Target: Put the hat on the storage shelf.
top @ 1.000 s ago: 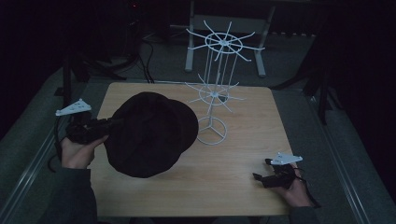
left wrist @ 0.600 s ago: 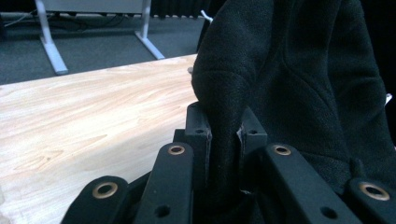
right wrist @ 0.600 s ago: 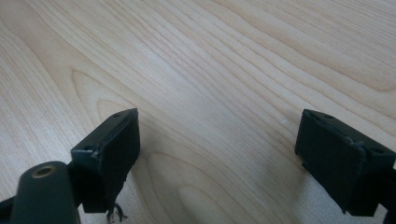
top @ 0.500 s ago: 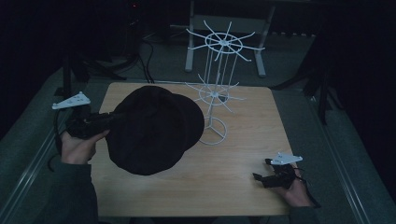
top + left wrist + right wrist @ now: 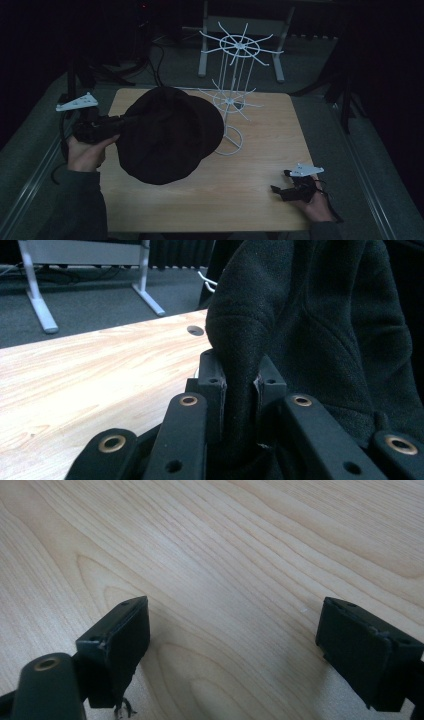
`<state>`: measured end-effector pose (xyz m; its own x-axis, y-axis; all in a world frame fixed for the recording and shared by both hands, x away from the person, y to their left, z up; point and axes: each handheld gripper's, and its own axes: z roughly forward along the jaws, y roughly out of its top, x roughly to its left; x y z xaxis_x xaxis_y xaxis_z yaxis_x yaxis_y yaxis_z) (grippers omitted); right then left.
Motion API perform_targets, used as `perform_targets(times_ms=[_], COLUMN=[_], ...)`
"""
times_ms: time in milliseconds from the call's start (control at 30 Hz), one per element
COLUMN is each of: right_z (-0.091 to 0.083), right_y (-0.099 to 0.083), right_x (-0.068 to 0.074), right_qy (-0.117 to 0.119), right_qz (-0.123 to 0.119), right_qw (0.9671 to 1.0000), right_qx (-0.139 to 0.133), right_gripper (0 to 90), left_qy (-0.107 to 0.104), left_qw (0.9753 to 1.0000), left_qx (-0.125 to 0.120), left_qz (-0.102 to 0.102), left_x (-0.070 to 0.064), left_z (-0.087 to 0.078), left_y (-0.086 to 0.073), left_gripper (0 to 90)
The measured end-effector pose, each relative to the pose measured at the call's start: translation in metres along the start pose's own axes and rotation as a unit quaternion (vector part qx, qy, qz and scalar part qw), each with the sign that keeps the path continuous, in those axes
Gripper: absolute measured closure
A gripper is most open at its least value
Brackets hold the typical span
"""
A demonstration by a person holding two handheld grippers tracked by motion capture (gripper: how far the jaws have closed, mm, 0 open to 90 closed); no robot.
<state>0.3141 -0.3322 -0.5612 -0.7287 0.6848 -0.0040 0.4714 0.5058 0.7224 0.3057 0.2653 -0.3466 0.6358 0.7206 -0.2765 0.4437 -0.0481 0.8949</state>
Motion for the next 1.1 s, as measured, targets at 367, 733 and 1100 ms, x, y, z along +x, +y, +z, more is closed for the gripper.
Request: perform_targets(times_ms=[367, 733, 1100], right_z=[0.000, 0.000, 0.000], right_y=[0.000, 0.000, 0.000], right_x=[0.000, 0.000, 0.000], right_qy=[0.000, 0.000, 0.000], right_qz=[0.000, 0.000, 0.000], right_qw=[1.0000, 1.0000, 1.0000], right_qx=[0.000, 0.000, 0.000], right_gripper=[13.9, 13.9, 13.9], left_qy=[-0.010, -0.025, -0.040], left_qw=[0.9999, 0.9995, 0.9986], left_qx=[-0.006, -0.013, -0.023], left_qz=[0.009, 0.015, 0.026], left_x=[-0.005, -0.009, -0.012], left_z=[0.005, 0.013, 0.019], left_y=[0.011, 0.023, 0.034], left_gripper=[80.0, 79.9, 79.8])
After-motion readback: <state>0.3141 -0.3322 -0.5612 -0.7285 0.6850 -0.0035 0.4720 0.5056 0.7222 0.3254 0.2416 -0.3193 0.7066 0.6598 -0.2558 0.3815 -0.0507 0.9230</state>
